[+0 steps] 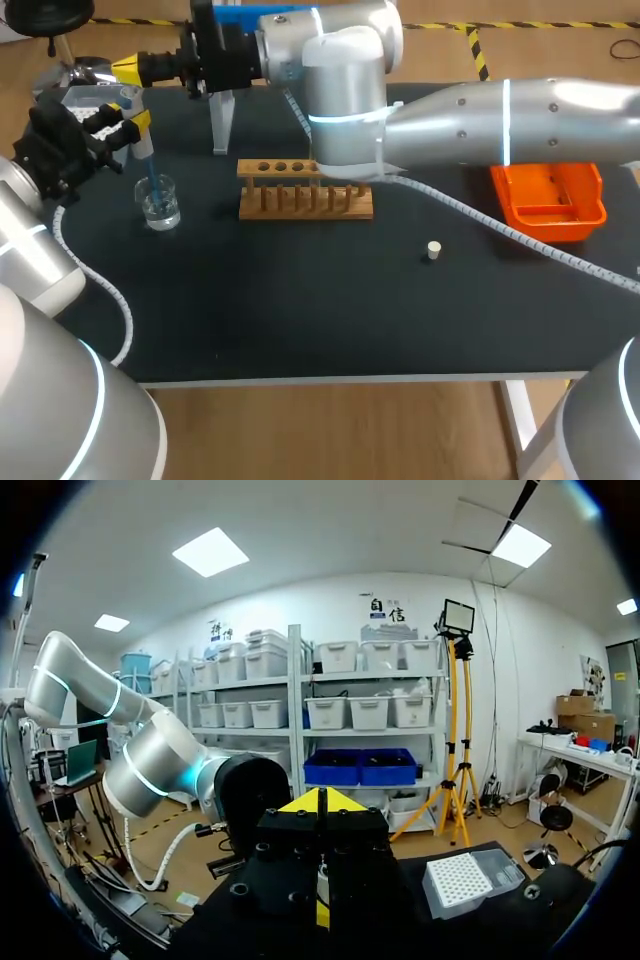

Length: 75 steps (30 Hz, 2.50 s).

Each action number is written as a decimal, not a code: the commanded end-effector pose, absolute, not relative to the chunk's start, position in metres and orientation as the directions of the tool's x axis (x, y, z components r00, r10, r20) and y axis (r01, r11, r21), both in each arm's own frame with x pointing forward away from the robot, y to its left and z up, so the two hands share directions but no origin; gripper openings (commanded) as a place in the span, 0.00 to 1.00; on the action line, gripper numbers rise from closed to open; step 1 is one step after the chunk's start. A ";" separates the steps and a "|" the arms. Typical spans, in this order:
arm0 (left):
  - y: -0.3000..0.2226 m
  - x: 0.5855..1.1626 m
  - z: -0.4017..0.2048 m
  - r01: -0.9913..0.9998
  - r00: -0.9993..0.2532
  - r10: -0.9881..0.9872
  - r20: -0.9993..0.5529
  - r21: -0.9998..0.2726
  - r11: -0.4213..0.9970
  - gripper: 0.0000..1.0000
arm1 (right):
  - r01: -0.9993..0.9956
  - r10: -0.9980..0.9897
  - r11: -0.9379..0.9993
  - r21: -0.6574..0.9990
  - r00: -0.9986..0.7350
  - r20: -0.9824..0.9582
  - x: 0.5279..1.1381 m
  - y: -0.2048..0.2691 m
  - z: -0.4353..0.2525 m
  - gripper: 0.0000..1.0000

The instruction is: Invert the test tube, pick up the pipette, mount the tip to pipette, aspirate from beaker and dispense into the tube, eject the tip, return the pipette, and cap with the stopper.

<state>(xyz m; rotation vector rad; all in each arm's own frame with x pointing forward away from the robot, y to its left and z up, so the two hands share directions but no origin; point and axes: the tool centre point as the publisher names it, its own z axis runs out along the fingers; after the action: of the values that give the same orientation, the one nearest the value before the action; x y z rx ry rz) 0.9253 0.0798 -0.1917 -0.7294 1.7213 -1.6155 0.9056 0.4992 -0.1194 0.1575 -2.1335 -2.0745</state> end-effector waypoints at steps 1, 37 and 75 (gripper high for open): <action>0.079 0.926 -0.189 0.043 -0.624 -0.776 -0.090 -0.996 0.081 0.00 | 0.039 -0.190 0.032 0.999 -0.981 0.045 0.906 0.501 -0.127 0.00; 0.079 0.926 -0.189 0.043 -0.624 -0.776 -0.090 -0.996 0.081 0.00 | -0.006 -0.189 0.026 1.000 -0.982 -0.001 0.900 0.480 -0.099 1.00; 0.079 0.926 -0.189 0.043 -0.624 -0.776 -0.090 -0.996 0.081 0.00 | -0.081 -0.066 0.227 0.971 -0.996 -0.068 0.915 0.227 -0.138 1.00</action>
<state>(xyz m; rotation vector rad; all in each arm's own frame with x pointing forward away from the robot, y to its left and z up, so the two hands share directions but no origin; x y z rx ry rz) 0.9257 0.0799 -0.1894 -0.7268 1.7174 -1.6182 0.9153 0.2682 -0.1420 0.1420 -2.4691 -1.9591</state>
